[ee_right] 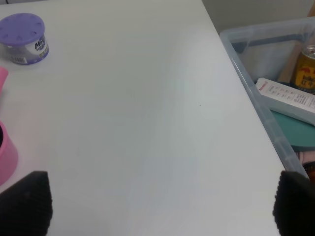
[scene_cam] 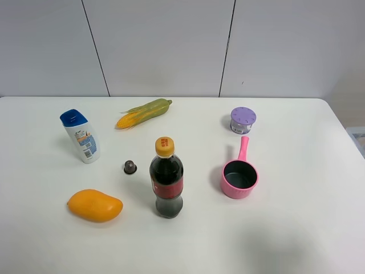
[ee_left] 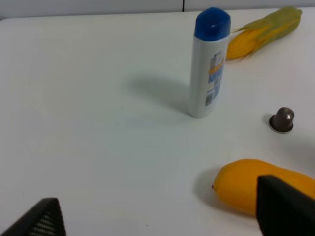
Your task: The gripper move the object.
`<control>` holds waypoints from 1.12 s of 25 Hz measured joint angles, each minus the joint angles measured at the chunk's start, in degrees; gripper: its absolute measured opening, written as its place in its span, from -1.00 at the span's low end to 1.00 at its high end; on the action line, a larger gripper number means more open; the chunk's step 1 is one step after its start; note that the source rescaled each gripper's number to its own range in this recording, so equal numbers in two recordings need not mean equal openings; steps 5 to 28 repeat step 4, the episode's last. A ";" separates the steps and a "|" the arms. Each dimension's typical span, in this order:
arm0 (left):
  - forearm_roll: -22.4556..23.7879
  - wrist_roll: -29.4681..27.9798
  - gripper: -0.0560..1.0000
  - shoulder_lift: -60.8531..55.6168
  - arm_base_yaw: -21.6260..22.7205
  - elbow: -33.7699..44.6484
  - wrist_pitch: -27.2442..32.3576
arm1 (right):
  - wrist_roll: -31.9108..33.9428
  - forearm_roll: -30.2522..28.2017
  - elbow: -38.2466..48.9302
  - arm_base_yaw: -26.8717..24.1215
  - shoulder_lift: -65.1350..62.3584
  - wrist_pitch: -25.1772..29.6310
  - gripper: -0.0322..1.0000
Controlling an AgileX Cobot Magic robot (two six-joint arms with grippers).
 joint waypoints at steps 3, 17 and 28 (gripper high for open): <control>0.00 0.00 1.00 0.00 0.00 0.00 0.00 | 0.00 0.00 0.00 0.00 0.00 0.00 0.39; 0.00 0.00 1.00 0.00 0.00 0.00 0.00 | 0.00 0.00 0.00 0.00 0.00 0.00 0.39; 0.00 0.00 1.00 0.00 0.00 0.00 0.00 | 0.00 0.00 0.00 0.00 0.00 0.00 0.39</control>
